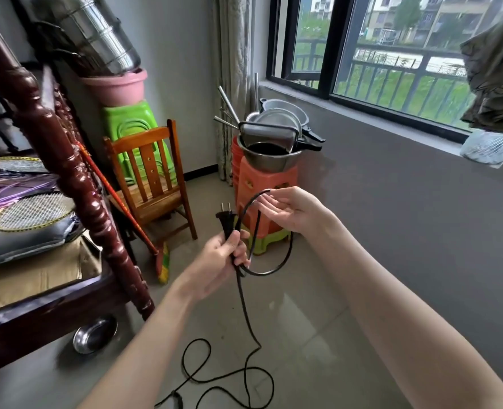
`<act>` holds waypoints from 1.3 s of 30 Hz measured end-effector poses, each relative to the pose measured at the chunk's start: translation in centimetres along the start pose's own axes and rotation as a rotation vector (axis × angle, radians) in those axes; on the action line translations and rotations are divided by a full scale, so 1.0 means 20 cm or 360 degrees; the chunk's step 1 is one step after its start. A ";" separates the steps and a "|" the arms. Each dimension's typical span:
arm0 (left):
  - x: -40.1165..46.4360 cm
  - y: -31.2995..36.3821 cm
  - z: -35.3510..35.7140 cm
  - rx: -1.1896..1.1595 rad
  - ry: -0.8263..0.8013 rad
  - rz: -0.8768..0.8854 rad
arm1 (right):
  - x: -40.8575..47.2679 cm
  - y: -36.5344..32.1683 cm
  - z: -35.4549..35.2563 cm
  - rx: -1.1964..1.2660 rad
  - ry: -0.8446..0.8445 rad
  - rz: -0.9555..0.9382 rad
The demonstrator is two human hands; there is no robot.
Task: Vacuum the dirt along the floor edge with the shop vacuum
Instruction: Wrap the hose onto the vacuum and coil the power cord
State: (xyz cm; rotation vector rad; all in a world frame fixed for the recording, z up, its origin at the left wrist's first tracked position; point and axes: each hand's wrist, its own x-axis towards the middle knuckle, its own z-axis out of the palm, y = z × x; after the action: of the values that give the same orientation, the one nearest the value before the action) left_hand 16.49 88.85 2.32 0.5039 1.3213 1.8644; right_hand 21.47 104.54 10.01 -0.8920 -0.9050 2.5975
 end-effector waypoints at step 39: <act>-0.06 0.00 0.00 0.1458 0.0438 0.0319 | 0.06 0.08 -0.05 0.0486 0.0071 0.0237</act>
State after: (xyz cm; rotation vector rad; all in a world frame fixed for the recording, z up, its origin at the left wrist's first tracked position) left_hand 17.24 88.00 2.37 0.8776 2.3825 1.4124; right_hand 21.15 104.26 7.93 -0.9569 -0.4268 2.7268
